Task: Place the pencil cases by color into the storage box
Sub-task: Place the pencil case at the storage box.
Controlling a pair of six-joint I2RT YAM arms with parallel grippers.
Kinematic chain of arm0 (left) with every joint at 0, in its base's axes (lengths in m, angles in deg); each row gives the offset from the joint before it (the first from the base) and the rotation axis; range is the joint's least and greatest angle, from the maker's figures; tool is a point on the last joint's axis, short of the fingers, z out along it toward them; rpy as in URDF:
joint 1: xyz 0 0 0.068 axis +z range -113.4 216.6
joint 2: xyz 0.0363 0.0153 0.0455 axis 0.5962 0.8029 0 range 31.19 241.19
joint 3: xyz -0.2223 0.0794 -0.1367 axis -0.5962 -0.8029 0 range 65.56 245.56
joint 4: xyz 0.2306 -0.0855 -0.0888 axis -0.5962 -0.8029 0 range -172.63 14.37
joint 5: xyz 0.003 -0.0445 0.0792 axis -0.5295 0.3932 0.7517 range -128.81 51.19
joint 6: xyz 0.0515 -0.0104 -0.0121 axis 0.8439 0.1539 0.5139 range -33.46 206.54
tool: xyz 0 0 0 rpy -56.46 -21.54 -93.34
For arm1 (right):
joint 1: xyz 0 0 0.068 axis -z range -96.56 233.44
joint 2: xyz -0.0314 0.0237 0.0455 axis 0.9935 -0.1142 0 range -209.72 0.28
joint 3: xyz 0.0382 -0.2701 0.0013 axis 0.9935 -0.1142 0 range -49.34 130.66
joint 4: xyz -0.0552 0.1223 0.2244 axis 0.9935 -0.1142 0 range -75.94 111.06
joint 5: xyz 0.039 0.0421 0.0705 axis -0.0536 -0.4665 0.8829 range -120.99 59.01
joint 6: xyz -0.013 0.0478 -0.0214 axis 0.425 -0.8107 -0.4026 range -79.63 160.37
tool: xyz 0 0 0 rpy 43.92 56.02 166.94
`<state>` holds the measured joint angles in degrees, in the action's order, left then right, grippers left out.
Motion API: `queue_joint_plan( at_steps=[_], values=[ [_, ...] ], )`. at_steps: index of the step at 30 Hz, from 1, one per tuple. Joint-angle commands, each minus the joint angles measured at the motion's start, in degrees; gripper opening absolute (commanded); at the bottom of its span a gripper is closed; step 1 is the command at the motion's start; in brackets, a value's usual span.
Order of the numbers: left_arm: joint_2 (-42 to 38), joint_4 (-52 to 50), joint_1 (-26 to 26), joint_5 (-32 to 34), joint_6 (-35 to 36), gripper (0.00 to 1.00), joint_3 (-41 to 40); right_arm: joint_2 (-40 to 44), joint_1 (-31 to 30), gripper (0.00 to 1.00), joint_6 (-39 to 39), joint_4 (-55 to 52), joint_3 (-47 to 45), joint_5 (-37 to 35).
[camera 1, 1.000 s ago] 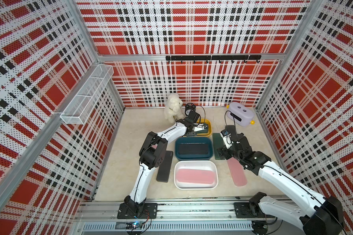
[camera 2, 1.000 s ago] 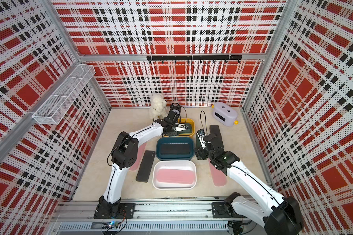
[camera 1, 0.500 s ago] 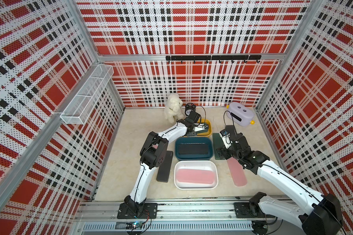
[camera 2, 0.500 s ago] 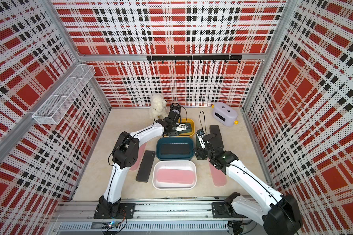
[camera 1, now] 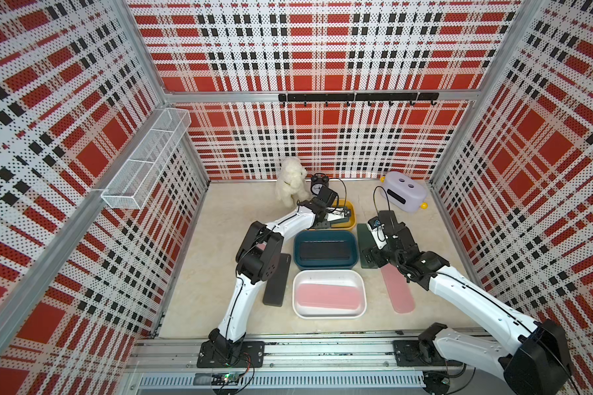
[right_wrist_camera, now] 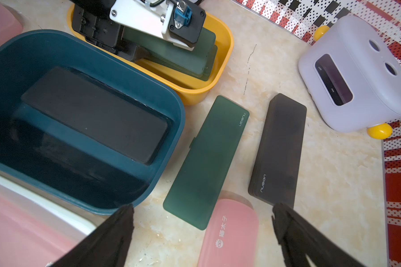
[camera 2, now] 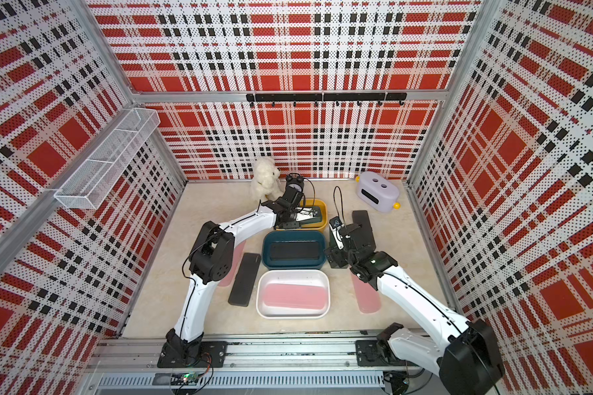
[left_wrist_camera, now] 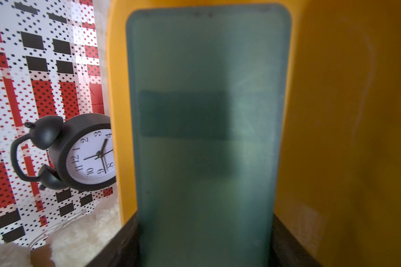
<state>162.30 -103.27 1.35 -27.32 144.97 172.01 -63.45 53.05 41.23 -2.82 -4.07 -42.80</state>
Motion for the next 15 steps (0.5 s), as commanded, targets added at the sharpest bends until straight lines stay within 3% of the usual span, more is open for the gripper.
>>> queue_joint_plan(
  at_steps=[1,4,5,6,15],
  values=[
    [1.43,-1.36,-0.79,0.22,0.45,0.7,1.83,-0.82,0.61,1.0,0.72,1.43,1.9,1.62],
    [1.26,-1.53,-0.79,0.23,0.8,0.71,1.74,-1.47,0.69,1.0,0.94,1.43,2.36,1.79],
    [1.17,-1.61,-0.79,0.31,0.79,0.79,1.74,-1.79,0.7,1.0,0.98,1.51,2.52,1.92],
    [1.08,-1.61,-0.79,0.3,0.84,0.96,1.74,-2.0,0.76,1.0,1.06,1.51,2.65,1.97],
    [0.92,-1.55,-0.7,0.29,1.23,0.97,1.64,-2.46,0.93,1.0,1.25,1.64,3.05,2.3]
  ],
)
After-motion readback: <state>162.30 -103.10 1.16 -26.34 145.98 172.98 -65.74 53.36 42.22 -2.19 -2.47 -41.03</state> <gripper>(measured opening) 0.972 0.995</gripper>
